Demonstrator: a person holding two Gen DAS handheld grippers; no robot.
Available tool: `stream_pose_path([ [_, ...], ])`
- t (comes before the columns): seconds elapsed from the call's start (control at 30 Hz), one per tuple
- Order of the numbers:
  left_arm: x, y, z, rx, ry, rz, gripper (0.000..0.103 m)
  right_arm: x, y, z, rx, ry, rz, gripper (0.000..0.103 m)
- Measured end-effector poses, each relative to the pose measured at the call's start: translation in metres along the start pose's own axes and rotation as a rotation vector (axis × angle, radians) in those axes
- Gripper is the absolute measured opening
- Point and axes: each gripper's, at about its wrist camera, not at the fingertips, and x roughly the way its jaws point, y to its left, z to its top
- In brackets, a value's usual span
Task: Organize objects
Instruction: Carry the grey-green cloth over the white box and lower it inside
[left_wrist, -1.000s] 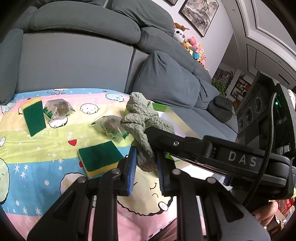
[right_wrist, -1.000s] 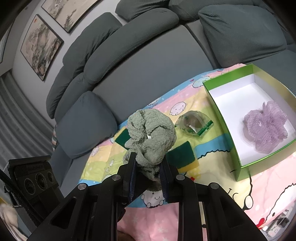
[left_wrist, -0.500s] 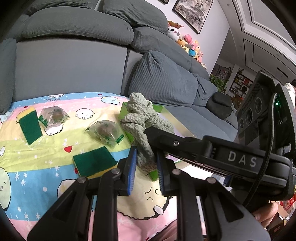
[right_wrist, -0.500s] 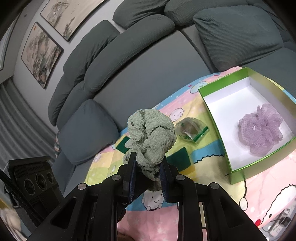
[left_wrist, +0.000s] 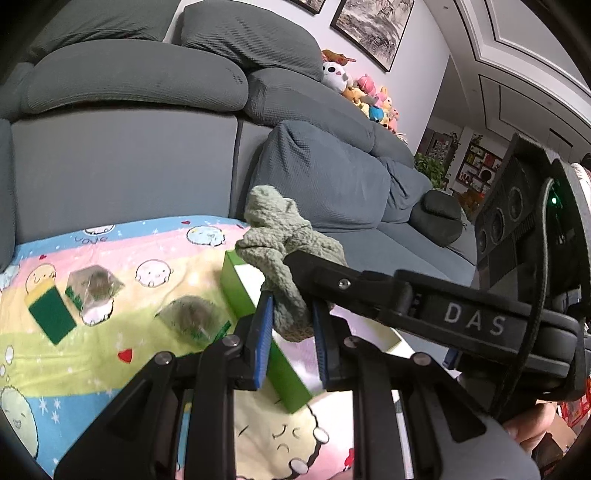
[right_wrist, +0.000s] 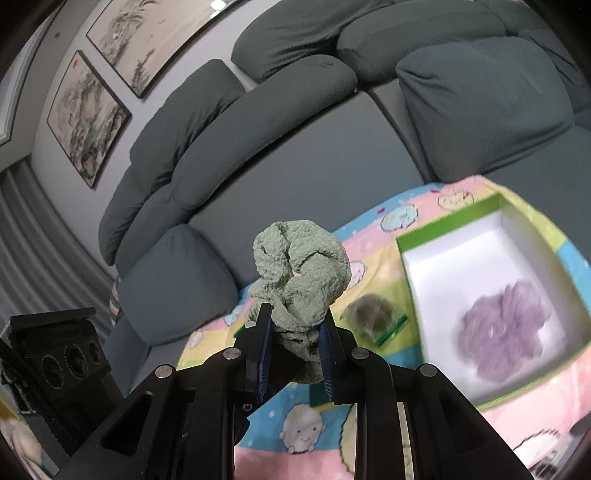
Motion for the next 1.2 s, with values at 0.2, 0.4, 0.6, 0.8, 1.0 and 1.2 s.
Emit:
stream_pose_path([
  [0.2, 0.021, -0.006, 0.011, 0.011, 0.021, 0.0, 0.018, 0.004, -0.013, 0.017, -0.008, -0.011, -0.002, 0.026],
  [0.4, 0.059, -0.012, 0.005, 0.042, 0.098, 0.004, 0.018, 0.014, -0.052, 0.014, 0.077, -0.018, 0.002, 0.026],
  [0.6, 0.104, -0.014, -0.001, 0.041, 0.18, -0.018, 0.018, 0.027, -0.092, 0.016, 0.179, 0.01, -0.038, 0.026],
  [0.8, 0.137, -0.02, -0.007, 0.047, 0.239, -0.043, 0.018, 0.031, -0.122, 0.017, 0.261, 0.015, -0.087, 0.026],
  [1.0, 0.16, -0.023, -0.015, 0.042, 0.291, -0.065, 0.018, 0.033, -0.146, 0.014, 0.333, 0.026, -0.144, 0.026],
  [1.2, 0.175, -0.025, -0.022, 0.029, 0.331, -0.085, 0.018, 0.038, -0.16, 0.011, 0.37, 0.042, -0.189, 0.026],
])
